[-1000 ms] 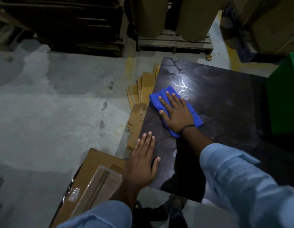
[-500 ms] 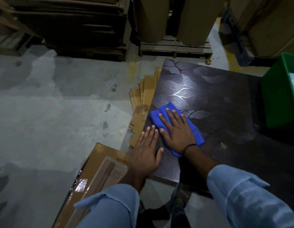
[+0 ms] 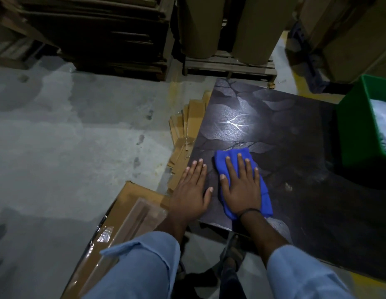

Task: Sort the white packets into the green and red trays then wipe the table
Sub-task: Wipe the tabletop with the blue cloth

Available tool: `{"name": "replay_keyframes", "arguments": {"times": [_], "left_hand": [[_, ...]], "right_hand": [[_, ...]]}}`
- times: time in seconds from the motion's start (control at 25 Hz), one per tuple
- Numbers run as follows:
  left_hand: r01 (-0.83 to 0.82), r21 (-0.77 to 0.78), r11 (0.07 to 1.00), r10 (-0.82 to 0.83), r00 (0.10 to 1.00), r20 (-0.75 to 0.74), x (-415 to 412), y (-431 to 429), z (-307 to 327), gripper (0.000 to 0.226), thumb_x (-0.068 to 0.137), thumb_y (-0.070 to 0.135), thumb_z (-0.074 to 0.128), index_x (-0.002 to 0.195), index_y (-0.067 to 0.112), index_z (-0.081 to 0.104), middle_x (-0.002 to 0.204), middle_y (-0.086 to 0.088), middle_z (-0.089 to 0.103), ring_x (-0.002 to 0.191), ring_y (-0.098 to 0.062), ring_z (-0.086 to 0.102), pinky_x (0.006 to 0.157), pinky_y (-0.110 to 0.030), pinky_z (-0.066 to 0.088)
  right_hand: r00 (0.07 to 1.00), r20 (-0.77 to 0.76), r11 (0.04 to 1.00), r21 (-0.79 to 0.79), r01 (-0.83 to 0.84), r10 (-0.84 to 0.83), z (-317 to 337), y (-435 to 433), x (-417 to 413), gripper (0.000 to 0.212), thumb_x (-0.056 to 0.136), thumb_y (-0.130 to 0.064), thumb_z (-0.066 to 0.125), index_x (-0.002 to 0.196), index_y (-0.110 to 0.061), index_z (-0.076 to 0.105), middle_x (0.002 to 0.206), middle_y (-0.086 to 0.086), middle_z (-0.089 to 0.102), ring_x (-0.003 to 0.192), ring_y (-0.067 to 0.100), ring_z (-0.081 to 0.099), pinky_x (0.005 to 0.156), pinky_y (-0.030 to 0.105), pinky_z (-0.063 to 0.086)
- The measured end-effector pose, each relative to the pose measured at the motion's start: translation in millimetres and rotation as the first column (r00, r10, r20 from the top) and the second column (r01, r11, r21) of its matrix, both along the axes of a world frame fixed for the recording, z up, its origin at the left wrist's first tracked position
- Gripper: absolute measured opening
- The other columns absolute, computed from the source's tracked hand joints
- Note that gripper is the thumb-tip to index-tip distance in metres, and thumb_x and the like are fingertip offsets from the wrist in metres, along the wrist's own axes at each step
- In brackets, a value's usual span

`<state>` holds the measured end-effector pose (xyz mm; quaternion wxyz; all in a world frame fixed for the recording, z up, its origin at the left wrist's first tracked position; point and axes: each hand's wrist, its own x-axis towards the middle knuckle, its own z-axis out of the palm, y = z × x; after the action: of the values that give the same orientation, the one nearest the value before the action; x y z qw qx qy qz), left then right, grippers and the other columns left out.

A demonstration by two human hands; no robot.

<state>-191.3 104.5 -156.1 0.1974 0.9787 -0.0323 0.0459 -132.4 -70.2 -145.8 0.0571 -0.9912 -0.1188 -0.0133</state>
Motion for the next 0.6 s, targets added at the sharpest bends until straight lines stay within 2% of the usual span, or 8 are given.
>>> {"name": "replay_keyframes", "arguments": {"times": [0.16, 0.28, 0.36, 0.44, 0.52, 0.6], "left_hand": [[0.011, -0.033, 0.999, -0.011, 1.000, 0.000, -1, 0, 1, 0.070, 0.101, 0.045, 0.038, 0.159, 0.008, 0.023, 0.169, -0.008, 0.015, 0.157, -0.021, 0.009, 0.127, -0.042, 0.014], [0.017, -0.200, 0.980, -0.009, 0.999, 0.043, 6, 8, 7, 0.061, 0.103, 0.031, 0.040, 0.158, 0.008, 0.028, 0.168, -0.007, 0.020, 0.156, -0.018, 0.013, 0.126, -0.043, 0.018], [-0.095, -0.362, 0.927, 0.123, 0.991, 0.055, -2, 17, 15, 0.056, 0.104, 0.024, 0.041, 0.157, 0.008, 0.031, 0.167, -0.005, 0.023, 0.156, -0.017, 0.015, 0.126, -0.042, 0.018], [-0.246, -0.451, 0.858, 0.306, 0.950, 0.064, -27, 26, 19, 0.054, 0.104, 0.023, 0.041, 0.156, 0.009, 0.035, 0.165, -0.004, 0.028, 0.155, -0.016, 0.018, 0.125, -0.044, 0.022], [-0.363, -0.504, 0.784, 0.423, 0.906, 0.005, -59, 35, 18, 0.053, 0.104, 0.026, 0.039, 0.155, 0.011, 0.037, 0.165, -0.003, 0.030, 0.154, -0.012, 0.019, 0.124, -0.048, 0.026], [-0.414, -0.503, 0.759, 0.457, 0.888, -0.042, -94, 40, 25, 0.054, 0.103, 0.029, 0.039, 0.155, 0.013, 0.038, 0.164, -0.002, 0.031, 0.153, -0.012, 0.023, 0.121, -0.050, 0.031]], "right_hand": [[0.998, -0.033, 0.997, 0.049, 0.053, -0.052, 1, 27, 72, 0.067, 0.095, -0.056, 0.019, 0.157, -0.031, 0.023, 0.164, 0.010, 0.020, 0.151, 0.034, 0.017, 0.120, 0.056, 0.014], [0.999, -0.039, 0.997, 0.063, 0.039, -0.037, 2, 45, 87, 0.067, 0.095, -0.056, 0.021, 0.157, -0.031, 0.022, 0.165, 0.010, 0.017, 0.151, 0.034, 0.015, 0.121, 0.055, 0.011], [0.999, -0.023, 0.998, 0.053, -0.043, 0.044, 4, 48, 65, 0.066, 0.096, -0.056, 0.022, 0.157, -0.032, 0.021, 0.165, 0.007, 0.017, 0.152, 0.032, 0.014, 0.122, 0.054, 0.010], [0.993, -0.023, 0.992, 0.060, -0.113, 0.115, 2, 47, 27, 0.065, 0.097, -0.056, 0.025, 0.157, -0.033, 0.019, 0.166, 0.005, 0.016, 0.152, 0.030, 0.014, 0.122, 0.053, 0.009], [0.990, -0.030, 0.988, 0.082, -0.134, 0.137, 0, 50, -13, 0.065, 0.097, -0.056, 0.029, 0.157, -0.033, 0.019, 0.165, 0.005, 0.017, 0.152, 0.029, 0.014, 0.122, 0.053, 0.010], [0.972, -0.051, 0.970, 0.094, -0.223, 0.228, 5, 53, -53, 0.067, 0.096, -0.055, 0.033, 0.157, -0.034, 0.018, 0.166, 0.003, 0.014, 0.153, 0.028, 0.011, 0.122, 0.053, 0.010]]}}
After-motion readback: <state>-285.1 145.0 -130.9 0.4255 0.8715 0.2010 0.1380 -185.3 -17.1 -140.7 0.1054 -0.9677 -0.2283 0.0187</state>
